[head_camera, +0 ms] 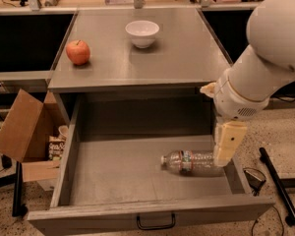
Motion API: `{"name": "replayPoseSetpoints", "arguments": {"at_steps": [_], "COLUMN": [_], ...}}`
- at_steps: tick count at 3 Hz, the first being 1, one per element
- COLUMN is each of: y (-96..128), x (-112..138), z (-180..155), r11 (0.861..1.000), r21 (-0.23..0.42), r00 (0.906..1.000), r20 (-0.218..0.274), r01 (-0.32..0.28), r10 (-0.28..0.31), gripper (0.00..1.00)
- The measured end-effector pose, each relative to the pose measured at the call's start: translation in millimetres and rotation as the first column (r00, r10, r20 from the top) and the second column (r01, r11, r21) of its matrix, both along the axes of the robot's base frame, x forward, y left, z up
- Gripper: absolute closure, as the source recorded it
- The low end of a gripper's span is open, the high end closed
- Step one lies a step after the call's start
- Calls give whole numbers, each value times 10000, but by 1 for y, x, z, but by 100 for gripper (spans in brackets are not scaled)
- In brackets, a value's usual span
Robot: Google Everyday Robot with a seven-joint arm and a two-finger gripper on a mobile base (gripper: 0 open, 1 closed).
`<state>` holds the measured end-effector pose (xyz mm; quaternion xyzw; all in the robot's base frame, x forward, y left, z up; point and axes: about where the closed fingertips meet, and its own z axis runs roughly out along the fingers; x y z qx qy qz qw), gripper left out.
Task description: Pick water bottle from top drawer and place on counter
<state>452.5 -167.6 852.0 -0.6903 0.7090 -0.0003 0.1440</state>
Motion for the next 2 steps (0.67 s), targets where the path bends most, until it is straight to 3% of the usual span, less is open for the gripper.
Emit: {"name": "replayPoseSetpoints", "arguments": {"at_steps": [2], "y": [28], "x": [8], "z": [-66], "r11": [9981], "r21": [616], "r00": [10000], "r20": [-62], "r01": [21], "r10": [-17], "gripper": [0]}}
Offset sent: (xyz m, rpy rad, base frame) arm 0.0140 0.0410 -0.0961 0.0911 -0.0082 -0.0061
